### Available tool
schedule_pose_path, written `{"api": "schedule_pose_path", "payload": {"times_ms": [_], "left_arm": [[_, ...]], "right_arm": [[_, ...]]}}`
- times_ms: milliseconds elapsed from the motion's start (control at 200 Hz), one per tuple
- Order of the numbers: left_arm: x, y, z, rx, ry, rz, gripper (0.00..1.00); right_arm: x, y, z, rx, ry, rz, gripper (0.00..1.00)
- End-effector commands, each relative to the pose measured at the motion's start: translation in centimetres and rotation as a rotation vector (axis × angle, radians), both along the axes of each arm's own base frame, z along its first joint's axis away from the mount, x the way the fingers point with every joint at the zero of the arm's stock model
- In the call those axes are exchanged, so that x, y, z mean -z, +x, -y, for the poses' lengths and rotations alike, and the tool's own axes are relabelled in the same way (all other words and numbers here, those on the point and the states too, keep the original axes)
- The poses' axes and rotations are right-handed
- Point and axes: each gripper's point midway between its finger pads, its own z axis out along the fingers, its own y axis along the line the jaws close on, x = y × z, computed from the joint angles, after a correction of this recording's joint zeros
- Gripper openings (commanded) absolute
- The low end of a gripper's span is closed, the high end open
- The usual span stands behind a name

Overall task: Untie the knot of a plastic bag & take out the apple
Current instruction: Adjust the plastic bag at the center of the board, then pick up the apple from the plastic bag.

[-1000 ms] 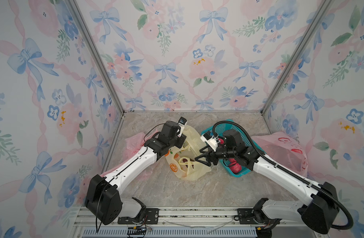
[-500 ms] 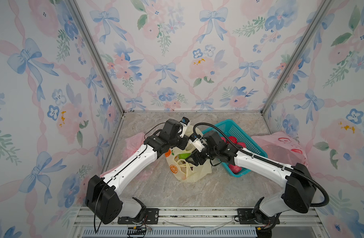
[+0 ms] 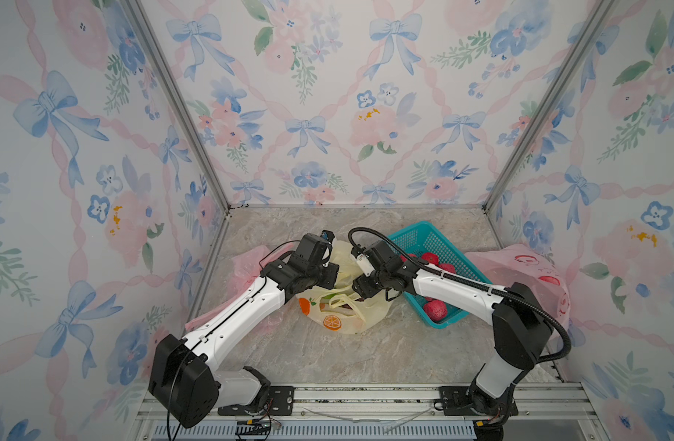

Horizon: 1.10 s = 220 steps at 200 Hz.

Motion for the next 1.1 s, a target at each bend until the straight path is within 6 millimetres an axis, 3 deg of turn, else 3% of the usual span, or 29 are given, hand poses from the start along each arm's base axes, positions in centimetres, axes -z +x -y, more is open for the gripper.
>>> {"api": "schedule_pose_path", "payload": {"times_ms": [0,180,370,390,415,580,780,1095], "left_arm": [[0.6,0.1,-1.6,-0.072,0.020,-0.012,0.00],[-0.2,0.6,-1.2,-0.061,0.007,0.002,0.00],[-3.8,1.0,-1.3,-0.067,-0.025,0.093,0.00],[-4.2,1.1,-1.3,-0.070,-0.029,0.104,0.00],[-4.7,1.1,-1.3,-0.070,-0.036,0.115,0.00],[-7.1,1.5,-0.4,-0.054,-0.105,0.168,0.00],[-6.7,1.8,-0.1,-0.050,-0.098,0.160,0.00],[-5.8,1.4,-0.3,-0.049,-0.089,0.140,0.00]], "right_arm": [[-1.2,-0.1,-1.3,-0.058,0.025,0.013,0.70],[-2.7,-2.3,-4.3,-0.160,0.100,0.021,0.72],[-3.7,-3.5,-5.3,-0.198,0.222,0.035,0.74],[-3.4,-3.6,-5.4,-0.201,0.231,0.032,0.73],[-4.7,-3.9,-5.5,-0.210,0.267,0.052,0.72],[-4.7,-4.6,-5.6,-0.223,0.314,0.040,0.65],[-3.8,-4.4,-6.7,-0.148,0.349,0.041,0.55],[-1.1,-1.8,-8.5,-0.022,0.310,0.050,0.57]]}}
